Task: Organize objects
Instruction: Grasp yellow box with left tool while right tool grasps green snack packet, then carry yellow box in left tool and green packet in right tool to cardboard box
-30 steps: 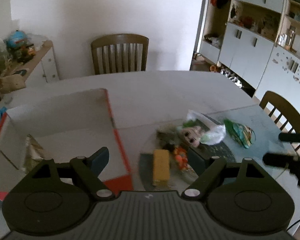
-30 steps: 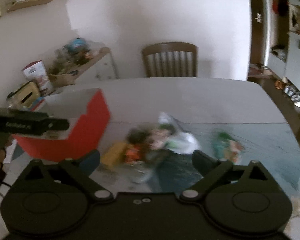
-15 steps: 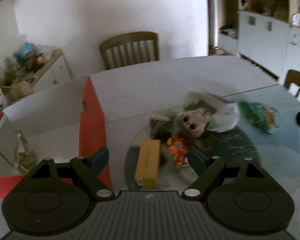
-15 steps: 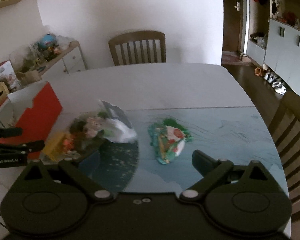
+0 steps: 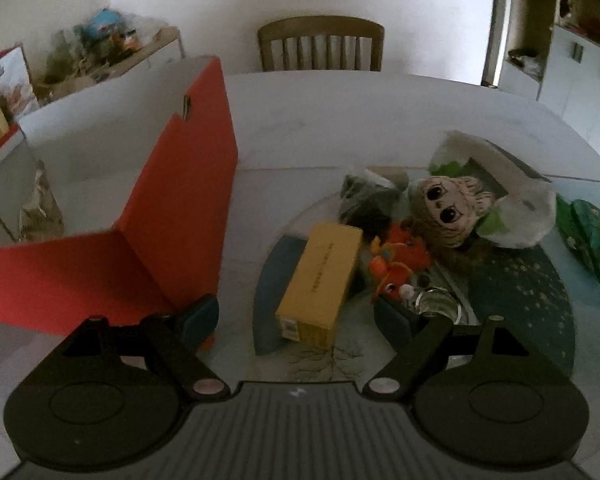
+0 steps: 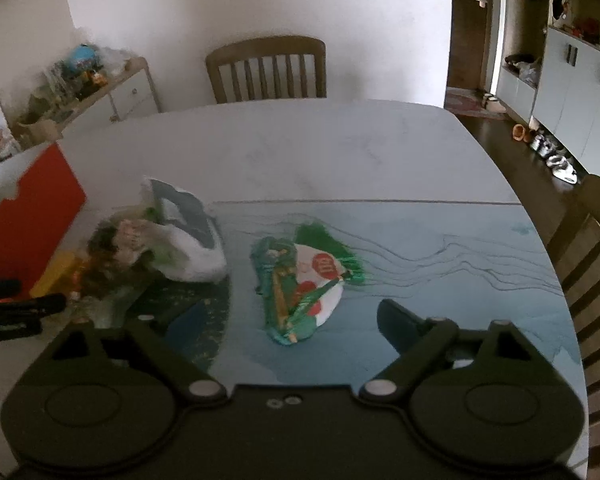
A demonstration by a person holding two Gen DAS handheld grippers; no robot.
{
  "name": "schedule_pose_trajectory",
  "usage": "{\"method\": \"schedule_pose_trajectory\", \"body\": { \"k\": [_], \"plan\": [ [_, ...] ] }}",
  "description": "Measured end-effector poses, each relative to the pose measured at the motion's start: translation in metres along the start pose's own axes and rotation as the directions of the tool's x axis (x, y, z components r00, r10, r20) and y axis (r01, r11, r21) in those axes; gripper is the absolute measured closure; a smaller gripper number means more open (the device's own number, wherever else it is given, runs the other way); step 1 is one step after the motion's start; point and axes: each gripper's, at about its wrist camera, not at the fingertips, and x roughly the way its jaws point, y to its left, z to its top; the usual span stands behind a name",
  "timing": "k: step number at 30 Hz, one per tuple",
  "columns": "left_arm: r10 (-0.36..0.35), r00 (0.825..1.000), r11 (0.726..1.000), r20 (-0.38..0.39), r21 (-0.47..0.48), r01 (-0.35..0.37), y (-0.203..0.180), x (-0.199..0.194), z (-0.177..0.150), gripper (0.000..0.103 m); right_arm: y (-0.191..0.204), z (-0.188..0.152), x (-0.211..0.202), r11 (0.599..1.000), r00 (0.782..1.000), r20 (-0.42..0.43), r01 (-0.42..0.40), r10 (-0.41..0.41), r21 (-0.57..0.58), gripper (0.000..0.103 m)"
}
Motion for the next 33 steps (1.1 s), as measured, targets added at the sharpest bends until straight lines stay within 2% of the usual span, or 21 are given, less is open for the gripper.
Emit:
{"method": "schedule_pose_trajectory", "body": {
  "k": [5,7,9,15,19,20,23,28,33],
  "plan": [
    [-0.007,1.000,0.999,-0.005,-0.033,0.007,0.001,0.004,-0.002,0.019,-0.004,0.003,0.023,1.000,1.000,-0.023,0.018,-0.018,-0.013,0.017],
    [-0.020,1.000,0.999,0.000,-0.042,0.020,0.002,0.003,-0.002,0.023,-0.003,0.003,0.033,1.000,0.999,-0.035,0.025,-0.025,-0.020,0.019],
    [-0.025,1.000,0.999,-0.007,-0.039,0.025,0.001,0.005,-0.002,0.042,-0.005,0.003,0.041,1.000,0.998,-0.051,0.026,-0.026,-0.014,0.022],
    [-0.056,0.998,0.996,-0.026,-0.076,0.054,0.003,0.006,-0.002,0.064,-0.006,0.002,0.054,1.000,0.997,-0.070,0.008,-0.009,-0.015,0.029],
    [-0.062,0.998,0.996,-0.024,-0.070,0.061,0.002,0.004,-0.002,0.068,-0.006,0.001,0.055,1.000,0.998,-0.069,0.002,-0.004,-0.026,0.037],
    [-0.065,0.998,0.996,-0.023,-0.069,0.063,0.002,0.003,-0.002,0.069,-0.006,0.001,0.055,1.000,0.998,-0.071,-0.003,0.001,-0.027,0.043],
    [-0.061,0.998,0.996,-0.025,-0.071,0.059,0.003,0.002,-0.001,0.070,-0.004,0.000,0.053,0.999,0.998,-0.067,0.002,-0.004,-0.036,0.050],
    [-0.068,0.998,0.997,-0.013,-0.047,0.068,0.002,-0.002,0.000,0.074,-0.002,-0.003,0.046,0.999,0.999,-0.044,0.019,-0.021,-0.045,0.056],
    [-0.086,0.996,0.996,-0.002,-0.035,0.085,0.002,-0.013,0.001,0.075,0.006,0.001,0.027,0.999,1.000,-0.016,0.019,-0.020,-0.045,0.057]
  ]
}}
